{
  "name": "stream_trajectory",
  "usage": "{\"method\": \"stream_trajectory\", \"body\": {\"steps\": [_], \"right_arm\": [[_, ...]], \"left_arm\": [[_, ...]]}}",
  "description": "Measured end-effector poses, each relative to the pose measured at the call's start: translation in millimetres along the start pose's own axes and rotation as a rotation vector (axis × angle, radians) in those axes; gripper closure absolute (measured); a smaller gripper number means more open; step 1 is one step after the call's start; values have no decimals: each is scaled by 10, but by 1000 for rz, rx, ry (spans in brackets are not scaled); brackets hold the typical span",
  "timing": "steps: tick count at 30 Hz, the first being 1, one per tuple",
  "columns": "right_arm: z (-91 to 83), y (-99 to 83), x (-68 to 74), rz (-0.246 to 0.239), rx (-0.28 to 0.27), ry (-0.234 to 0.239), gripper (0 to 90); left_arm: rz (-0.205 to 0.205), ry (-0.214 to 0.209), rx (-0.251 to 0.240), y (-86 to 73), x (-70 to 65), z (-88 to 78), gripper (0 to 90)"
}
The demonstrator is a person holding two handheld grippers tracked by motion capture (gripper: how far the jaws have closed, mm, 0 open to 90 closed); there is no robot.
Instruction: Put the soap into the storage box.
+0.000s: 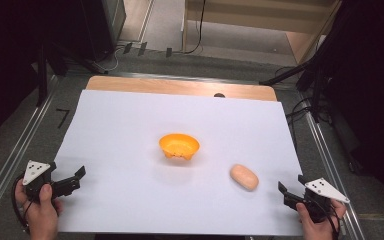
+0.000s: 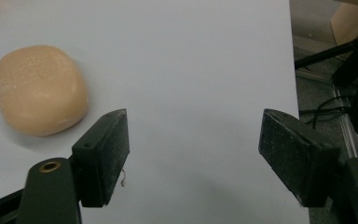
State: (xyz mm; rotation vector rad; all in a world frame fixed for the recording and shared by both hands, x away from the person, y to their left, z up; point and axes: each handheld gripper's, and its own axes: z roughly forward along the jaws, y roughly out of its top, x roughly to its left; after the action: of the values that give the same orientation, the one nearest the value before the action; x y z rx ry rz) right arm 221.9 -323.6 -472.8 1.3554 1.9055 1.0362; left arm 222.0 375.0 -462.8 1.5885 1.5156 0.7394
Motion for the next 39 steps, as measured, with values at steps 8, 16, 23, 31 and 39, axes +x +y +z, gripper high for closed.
{"method": "stream_trajectory", "body": {"steps": [8,16,23,31,39], "right_arm": [[-16,139,-77,-113,101,82,296],[-49,257,-46,-120,193,184,305],[82,370,83,-178,238,218,215],[245,547,197,-223,306,268,212],[385,707,328,-262,359,308,212]], "left_arm": [[-1,0,2,1,-1,4,1],[-4,2,1,1,-1,5,1],[-1,0,0,0,-2,5,1],[3,-2,0,-1,-2,2,2],[2,-1,-1,-1,-1,3,2]]}}
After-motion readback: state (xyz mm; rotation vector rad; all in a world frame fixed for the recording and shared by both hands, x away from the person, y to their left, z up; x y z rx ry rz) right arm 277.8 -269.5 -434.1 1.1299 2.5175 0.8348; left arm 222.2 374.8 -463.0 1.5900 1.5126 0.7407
